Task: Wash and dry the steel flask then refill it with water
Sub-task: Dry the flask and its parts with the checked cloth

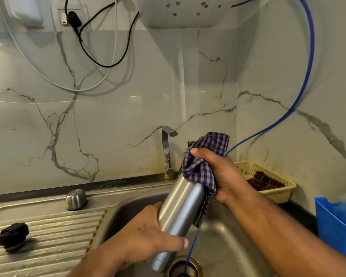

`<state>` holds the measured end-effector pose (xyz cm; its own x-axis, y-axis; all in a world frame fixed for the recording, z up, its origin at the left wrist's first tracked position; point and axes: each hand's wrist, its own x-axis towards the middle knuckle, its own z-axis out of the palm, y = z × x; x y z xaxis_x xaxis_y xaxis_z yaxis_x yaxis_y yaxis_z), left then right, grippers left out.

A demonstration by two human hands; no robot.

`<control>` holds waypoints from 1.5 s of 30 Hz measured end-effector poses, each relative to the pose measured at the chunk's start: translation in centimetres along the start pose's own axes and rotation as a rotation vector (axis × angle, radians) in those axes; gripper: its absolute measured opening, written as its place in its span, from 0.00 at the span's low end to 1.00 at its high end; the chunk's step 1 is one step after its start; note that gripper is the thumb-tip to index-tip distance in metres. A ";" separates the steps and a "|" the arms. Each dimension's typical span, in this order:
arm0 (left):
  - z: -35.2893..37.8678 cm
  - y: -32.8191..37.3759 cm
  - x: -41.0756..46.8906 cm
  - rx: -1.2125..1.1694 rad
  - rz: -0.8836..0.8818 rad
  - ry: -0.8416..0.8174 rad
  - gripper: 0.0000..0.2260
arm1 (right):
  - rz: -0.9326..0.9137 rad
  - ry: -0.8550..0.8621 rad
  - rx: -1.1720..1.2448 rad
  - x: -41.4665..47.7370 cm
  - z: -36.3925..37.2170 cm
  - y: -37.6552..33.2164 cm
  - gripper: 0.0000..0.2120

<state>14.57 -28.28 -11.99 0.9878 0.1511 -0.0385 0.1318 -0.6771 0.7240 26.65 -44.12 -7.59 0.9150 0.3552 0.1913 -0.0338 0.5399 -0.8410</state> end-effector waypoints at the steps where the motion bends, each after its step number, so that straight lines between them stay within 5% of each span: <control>1: 0.7 0.3 0.1 0.081 -0.001 0.110 0.38 | -0.028 0.076 -0.014 -0.1 0.2 -0.1 0.24; 4: 1.9 1.0 0.2 0.426 0.025 0.395 0.36 | -0.079 0.240 -0.026 -0.4 0.6 0.0 0.20; 8: 1.4 0.4 0.9 0.491 0.132 0.454 0.37 | -0.132 0.200 0.032 -0.7 0.8 -0.3 0.14; 12: -1.0 -1.3 1.0 0.265 0.131 0.157 0.34 | -0.124 -0.003 0.040 -1.1 0.9 -0.1 0.11; 17: -2.9 -4.0 0.8 -0.399 0.185 -0.439 0.28 | -0.079 -0.205 0.080 -1.6 1.3 0.5 0.16; 23: -3.0 -5.0 1.5 -0.593 0.266 -0.690 0.33 | 0.009 -0.137 0.389 -0.9 1.3 0.2 0.12; 29: -4.0 -6.1 0.6 -0.652 0.234 -0.263 0.38 | 0.024 0.073 0.383 0.5 0.2 1.0 0.19; 33: -6.2 -6.9 0.2 -0.731 0.093 0.260 0.43 | 0.109 0.074 0.278 0.0 0.8 2.0 0.22; 36: -8.6 -7.4 -0.4 -0.710 0.018 0.628 0.35 | 0.131 0.033 0.205 -0.4 1.3 2.5 0.22; 41: -13.0 -11.6 -4.4 -0.356 -0.112 1.088 0.27 | 0.128 0.031 0.107 -1.0 1.5 3.0 0.21; 45: -15.7 -17.1 -9.1 -0.098 -0.233 1.199 0.26 | 0.141 0.020 0.065 -1.2 1.9 3.7 0.23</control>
<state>2.05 -6.74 -13.21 0.2322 0.8640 0.4468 0.2372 -0.4957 0.8354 24.64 -41.16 -9.99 0.9073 0.4158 0.0629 -0.1879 0.5346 -0.8239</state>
